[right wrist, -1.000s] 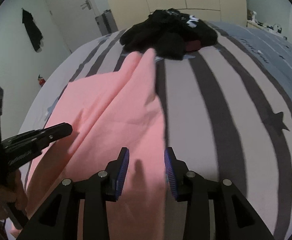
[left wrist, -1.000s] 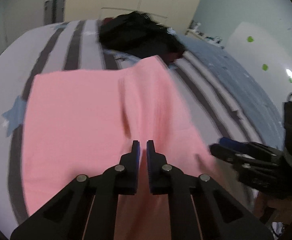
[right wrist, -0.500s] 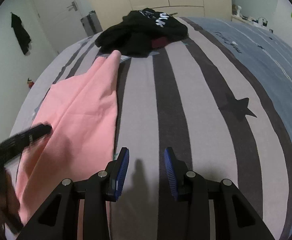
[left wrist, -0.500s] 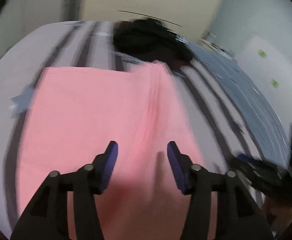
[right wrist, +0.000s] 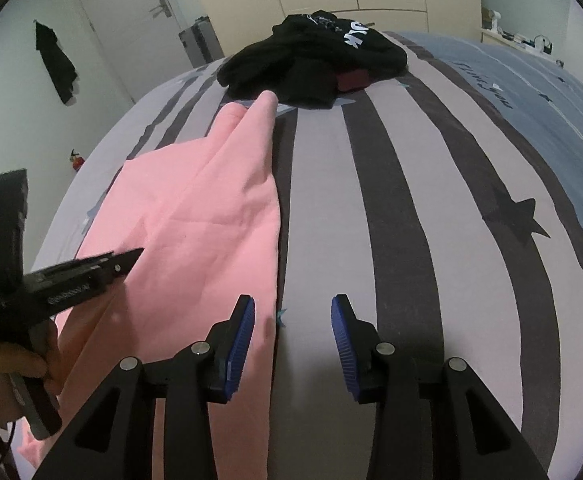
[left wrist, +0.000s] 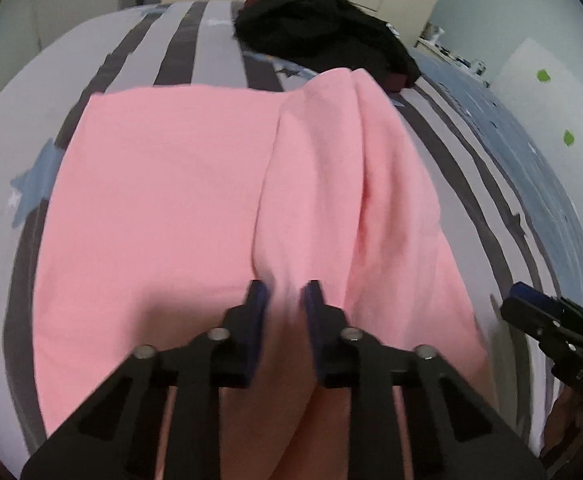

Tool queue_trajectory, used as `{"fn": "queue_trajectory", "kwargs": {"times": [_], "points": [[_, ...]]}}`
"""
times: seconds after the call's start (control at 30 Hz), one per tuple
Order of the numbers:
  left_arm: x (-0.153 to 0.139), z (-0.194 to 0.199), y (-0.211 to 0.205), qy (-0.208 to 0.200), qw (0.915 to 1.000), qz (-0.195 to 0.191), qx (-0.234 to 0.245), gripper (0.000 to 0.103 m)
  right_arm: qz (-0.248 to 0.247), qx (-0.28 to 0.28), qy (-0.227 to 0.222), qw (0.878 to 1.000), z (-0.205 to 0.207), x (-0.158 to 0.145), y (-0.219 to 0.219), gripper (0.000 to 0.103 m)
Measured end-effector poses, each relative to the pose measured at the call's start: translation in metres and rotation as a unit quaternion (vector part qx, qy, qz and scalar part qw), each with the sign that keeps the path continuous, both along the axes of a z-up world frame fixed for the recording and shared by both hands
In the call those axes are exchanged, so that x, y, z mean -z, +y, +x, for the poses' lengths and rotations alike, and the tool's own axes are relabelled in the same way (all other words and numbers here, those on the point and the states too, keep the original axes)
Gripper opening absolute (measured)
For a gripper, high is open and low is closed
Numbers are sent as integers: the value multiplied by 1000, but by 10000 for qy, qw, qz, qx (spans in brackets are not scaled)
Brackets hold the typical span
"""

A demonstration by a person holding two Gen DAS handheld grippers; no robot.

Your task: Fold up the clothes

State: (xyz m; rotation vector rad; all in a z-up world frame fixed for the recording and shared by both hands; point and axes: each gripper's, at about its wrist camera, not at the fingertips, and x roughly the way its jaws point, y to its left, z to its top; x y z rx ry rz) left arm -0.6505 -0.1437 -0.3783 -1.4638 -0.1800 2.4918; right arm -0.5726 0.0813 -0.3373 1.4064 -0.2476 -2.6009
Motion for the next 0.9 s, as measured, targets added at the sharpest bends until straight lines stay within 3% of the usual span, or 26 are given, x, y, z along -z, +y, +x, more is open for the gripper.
{"fn": "queue_trajectory", "kwargs": {"times": [0.13,0.27,0.4,0.47,0.57,0.67,0.73,0.8,0.9], "points": [[-13,11,4,256,9994,150,202,2,-5,51,62,10000,-1,-4,6,36],[-30,37,43,462,9955,274,782,2,-60,246,70,9997,0,-6,18,36],[-35,65,86,452,9907,380,1225,2,-63,395,55,9992,3,-7,31,36],[-33,76,107,460,9886,191,1423,2,-54,426,29,9991,6,-8,36,36],[-28,79,107,287,9901,222,1356,4,-39,435,-46,9990,9,-6,41,36],[-35,77,89,302,9921,411,1144,22,-10,366,-104,9993,10,-3,40,36],[-44,72,65,510,9932,604,855,46,-8,304,-113,9995,11,-2,37,36],[-49,63,36,625,9933,901,363,58,-32,256,-109,9996,11,-2,34,36],[-39,32,0,431,9911,1195,-387,61,-97,205,-99,9997,11,-1,28,36]]}}
